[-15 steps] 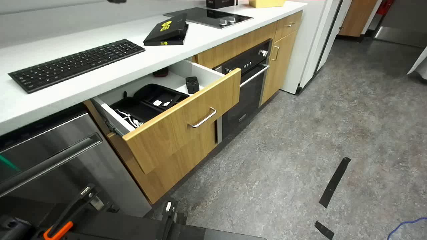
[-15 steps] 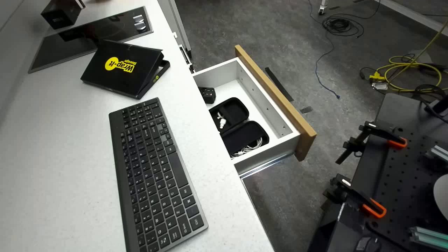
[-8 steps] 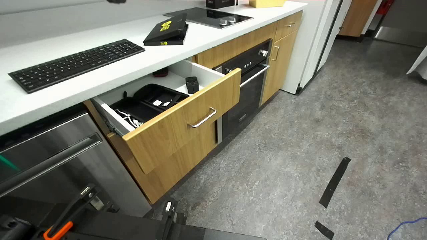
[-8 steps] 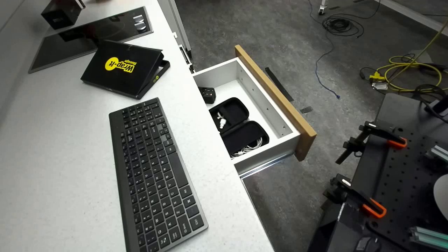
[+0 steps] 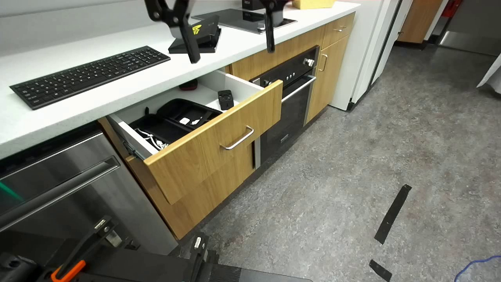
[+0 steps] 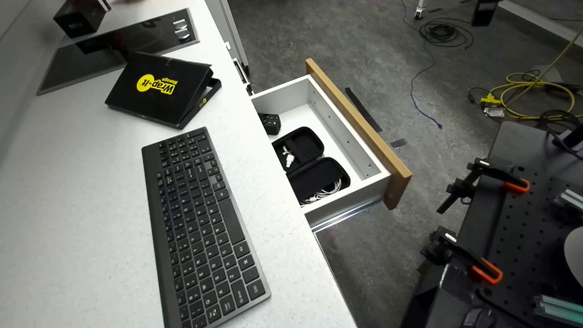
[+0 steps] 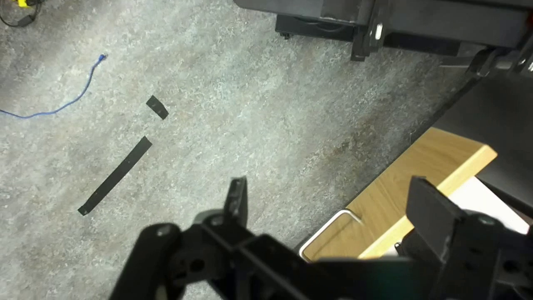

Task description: Close the drawer

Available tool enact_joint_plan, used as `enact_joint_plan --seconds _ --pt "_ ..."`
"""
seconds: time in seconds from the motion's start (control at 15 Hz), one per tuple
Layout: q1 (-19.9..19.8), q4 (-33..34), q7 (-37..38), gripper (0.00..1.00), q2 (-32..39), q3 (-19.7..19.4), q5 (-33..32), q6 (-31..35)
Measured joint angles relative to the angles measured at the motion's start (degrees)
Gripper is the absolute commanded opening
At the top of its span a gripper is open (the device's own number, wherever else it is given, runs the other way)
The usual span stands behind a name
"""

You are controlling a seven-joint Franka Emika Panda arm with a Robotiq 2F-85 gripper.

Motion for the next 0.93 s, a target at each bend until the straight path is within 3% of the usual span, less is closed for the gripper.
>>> enact_joint_plan --seconds 0.27,0.73,0.93 --pt "-0.08 0.25 3.26 1.00 10.08 0.22 0.47 9.30" --pt "-0.27 0.31 3.24 1.00 9.62 0.44 0.47 9.28" --pt "-0.65 0.46 9.24 1.00 12.38 1.41 0.31 13.01"
